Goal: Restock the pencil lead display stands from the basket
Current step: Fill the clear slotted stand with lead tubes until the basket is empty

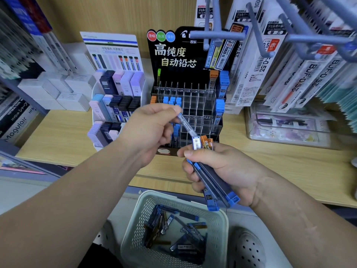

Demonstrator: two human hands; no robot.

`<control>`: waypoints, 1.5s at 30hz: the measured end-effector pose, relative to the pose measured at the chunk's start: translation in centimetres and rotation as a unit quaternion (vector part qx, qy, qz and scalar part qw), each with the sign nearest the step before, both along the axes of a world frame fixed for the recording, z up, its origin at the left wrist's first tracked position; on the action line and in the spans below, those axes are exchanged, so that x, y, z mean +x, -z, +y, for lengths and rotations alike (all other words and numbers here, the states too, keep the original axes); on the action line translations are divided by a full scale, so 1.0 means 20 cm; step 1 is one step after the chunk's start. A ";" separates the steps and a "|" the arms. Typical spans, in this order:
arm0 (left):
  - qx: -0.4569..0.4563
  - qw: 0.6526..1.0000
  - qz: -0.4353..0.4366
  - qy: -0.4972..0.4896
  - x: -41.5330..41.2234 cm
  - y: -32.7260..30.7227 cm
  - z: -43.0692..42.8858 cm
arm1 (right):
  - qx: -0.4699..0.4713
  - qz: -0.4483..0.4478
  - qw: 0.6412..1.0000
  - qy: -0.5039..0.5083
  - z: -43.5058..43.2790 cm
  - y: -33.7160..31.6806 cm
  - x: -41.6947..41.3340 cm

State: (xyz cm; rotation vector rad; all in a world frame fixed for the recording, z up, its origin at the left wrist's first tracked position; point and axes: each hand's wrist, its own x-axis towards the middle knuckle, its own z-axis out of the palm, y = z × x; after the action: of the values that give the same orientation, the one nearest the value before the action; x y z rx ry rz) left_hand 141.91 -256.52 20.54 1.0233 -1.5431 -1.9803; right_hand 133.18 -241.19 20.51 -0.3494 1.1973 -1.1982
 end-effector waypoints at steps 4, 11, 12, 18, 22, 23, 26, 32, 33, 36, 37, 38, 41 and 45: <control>-0.055 0.996 0.010 -0.076 0.02 -0.02 -0.09 | 0.017 -0.008 1.000 0.015 0.01 0.02 -0.02; -0.348 0.932 -0.088 0.048 0.10 0.00 -0.11 | 0.030 -0.001 0.993 0.113 0.01 0.03 -0.08; -0.374 0.919 -0.101 0.070 0.11 0.01 -0.10 | 0.030 -0.001 0.992 0.123 0.01 0.03 -0.08; -0.404 0.906 -0.095 0.089 0.10 0.08 -0.08 | 0.029 0.017 0.993 0.118 0.01 0.03 -0.07; -0.456 0.879 -0.094 0.102 0.09 0.11 -0.08 | 0.026 0.020 0.993 0.111 0.01 0.04 -0.06; -0.482 0.864 -0.093 0.109 0.09 0.12 -0.08 | 0.026 0.019 0.993 0.111 0.01 0.04 -0.06; -0.540 0.826 -0.099 0.122 0.09 0.15 -0.09 | 0.023 0.013 0.993 0.117 0.01 0.04 -0.06; -0.599 0.779 -0.140 0.117 0.08 0.16 -0.07 | 0.009 0.004 0.982 0.187 0.00 0.04 -0.06; -0.602 0.777 -0.145 0.115 0.07 0.16 -0.07 | 0.009 0.008 0.979 0.205 0.00 0.05 -0.05; -0.594 0.782 -0.154 0.112 0.07 0.13 -0.05 | 0.013 0.028 0.964 0.264 -0.01 0.07 -0.05; -0.580 0.793 -0.152 0.109 0.07 0.12 -0.04 | 0.013 0.034 0.959 0.281 -0.01 0.08 -0.05; -0.554 0.813 -0.147 0.106 0.07 0.10 -0.02 | 0.012 0.042 0.954 0.295 -0.02 0.08 -0.06; -0.375 0.910 -0.110 0.137 0.06 0.02 0.10 | 0.002 0.070 0.938 0.339 -0.03 0.09 -0.06; -0.182 0.948 -0.106 0.237 0.05 0.00 0.26 | 0.003 0.083 0.917 0.389 -0.05 0.10 -0.06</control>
State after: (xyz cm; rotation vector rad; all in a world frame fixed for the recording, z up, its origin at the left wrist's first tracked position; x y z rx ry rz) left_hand 142.89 -251.35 20.54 0.7793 -2.3488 -1.7963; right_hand 131.94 -242.12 18.51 0.0566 1.5530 -1.8725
